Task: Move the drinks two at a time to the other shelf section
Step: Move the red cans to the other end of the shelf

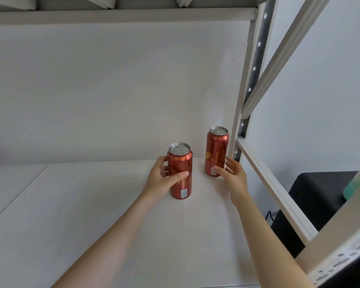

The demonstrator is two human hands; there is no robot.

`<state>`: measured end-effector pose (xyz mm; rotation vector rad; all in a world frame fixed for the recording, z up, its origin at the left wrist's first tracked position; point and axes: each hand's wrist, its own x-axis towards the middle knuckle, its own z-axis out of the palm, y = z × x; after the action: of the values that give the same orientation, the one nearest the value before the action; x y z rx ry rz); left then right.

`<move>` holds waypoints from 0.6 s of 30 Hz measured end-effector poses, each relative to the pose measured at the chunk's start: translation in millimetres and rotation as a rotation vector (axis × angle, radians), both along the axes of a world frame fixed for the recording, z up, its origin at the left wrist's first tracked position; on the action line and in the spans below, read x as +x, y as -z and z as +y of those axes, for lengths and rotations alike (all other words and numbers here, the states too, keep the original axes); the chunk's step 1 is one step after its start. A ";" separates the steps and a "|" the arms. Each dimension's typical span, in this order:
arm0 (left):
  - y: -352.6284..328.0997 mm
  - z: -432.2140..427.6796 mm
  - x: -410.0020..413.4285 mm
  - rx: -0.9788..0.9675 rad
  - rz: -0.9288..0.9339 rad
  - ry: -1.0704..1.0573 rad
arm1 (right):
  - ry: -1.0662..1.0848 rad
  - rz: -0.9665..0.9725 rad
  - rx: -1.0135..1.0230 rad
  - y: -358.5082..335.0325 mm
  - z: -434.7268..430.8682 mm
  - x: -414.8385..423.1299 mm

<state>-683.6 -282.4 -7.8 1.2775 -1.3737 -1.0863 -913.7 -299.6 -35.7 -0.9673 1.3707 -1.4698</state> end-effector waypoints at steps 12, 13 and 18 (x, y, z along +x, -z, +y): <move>-11.0 9.4 -7.0 0.051 0.002 0.018 | -0.329 0.249 -0.019 10.3 51.9 48.9; -10.7 11.5 -9.7 0.048 -0.007 0.028 | -0.345 0.244 -0.029 10.6 52.7 49.6; -10.5 27.1 -29.5 0.044 0.003 0.082 | -0.331 0.224 -0.057 5.6 70.6 40.2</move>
<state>-713.1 -255.3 2.7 1.2596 -1.4181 -1.1794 -873.5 -229.0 -41.3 -1.3572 1.2547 -1.1834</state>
